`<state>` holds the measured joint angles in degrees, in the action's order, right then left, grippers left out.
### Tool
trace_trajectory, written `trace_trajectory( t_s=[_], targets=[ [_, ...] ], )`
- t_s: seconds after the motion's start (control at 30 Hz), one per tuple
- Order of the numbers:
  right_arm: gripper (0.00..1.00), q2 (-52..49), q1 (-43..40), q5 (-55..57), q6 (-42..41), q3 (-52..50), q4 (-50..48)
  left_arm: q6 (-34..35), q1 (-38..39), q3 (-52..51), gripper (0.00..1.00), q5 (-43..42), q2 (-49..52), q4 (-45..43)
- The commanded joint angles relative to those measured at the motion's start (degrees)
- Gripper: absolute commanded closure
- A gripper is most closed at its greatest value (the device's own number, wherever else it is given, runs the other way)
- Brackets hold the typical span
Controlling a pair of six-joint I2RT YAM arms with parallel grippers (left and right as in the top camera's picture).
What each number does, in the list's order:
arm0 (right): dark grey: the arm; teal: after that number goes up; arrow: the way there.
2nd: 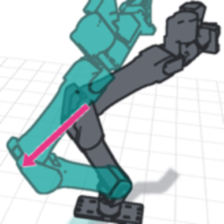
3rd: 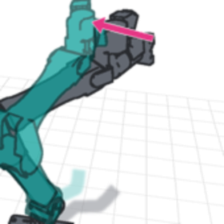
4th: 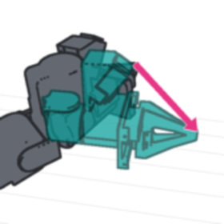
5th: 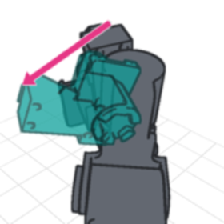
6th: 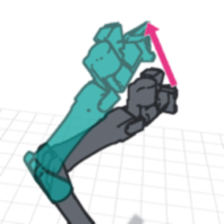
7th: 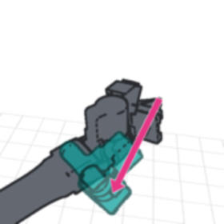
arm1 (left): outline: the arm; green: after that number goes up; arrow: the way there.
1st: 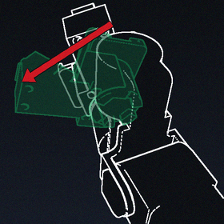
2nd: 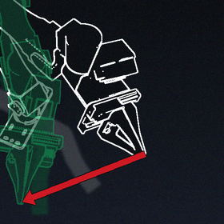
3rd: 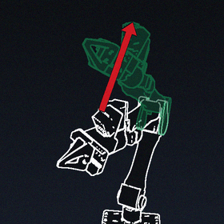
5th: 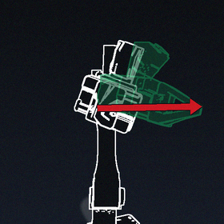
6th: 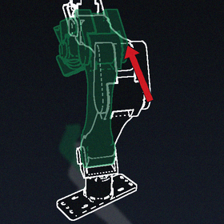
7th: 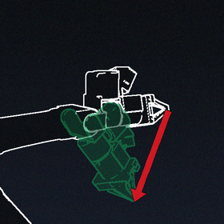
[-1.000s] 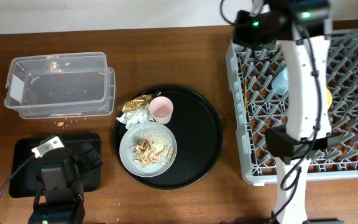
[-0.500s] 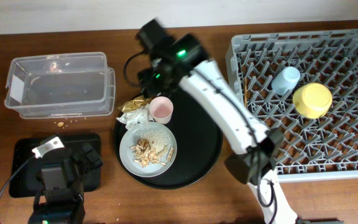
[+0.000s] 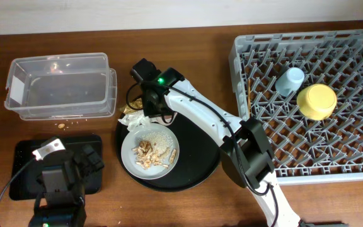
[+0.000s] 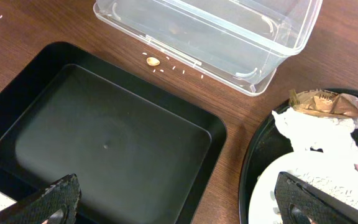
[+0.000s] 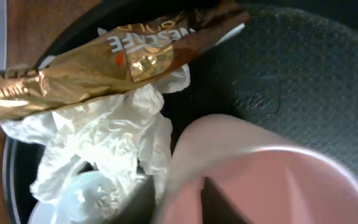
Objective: Sort waste into correct bins and load items into the dishwasher rack
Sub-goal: 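Move the right gripper back to the tray and grasp the pink cup, then lift the pink cup and carry it over the rack's back area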
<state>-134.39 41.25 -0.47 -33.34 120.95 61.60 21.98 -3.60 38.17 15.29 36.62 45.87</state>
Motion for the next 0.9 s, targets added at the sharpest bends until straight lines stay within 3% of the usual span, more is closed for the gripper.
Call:
trace_trajectory(
  t_s=[0.0,0.13,0.2,0.3,0.5,0.73,0.87],
  targets=[
    [0.89,0.44,-0.02,-0.2,-0.2,1.53,0.42,0.31,0.22,0.76,0.01,0.61,-0.33,-0.09],
    [0.94,2.73,-1.09,-0.28,-0.11,7.15,5.01,0.31,0.22,0.76,0.01,0.59,-0.33,-0.11],
    [0.96,3.96,-4.13,-0.31,1.66,14.88,12.07,0.31,0.22,0.76,0.01,0.59,-0.33,-0.09],
    [0.96,4.79,-10.71,-0.09,5.42,26.4,22.47,0.31,0.22,0.76,0.01,0.59,-0.33,-0.11],
    [0.96,4.83,-26.99,-1.16,10.01,40.57,34.27,0.31,0.22,0.76,0.01,0.59,-0.33,-0.11],
    [0.96,4.37,-48.68,-32.11,26.91,36.35,35.71,0.31,0.22,0.76,0.01,0.59,-0.33,-0.11],
    [0.96,4.35,-52.68,-41.55,35.95,26.51,35.54,0.31,0.22,0.76,0.01,0.61,-0.33,-0.09]
  ],
)
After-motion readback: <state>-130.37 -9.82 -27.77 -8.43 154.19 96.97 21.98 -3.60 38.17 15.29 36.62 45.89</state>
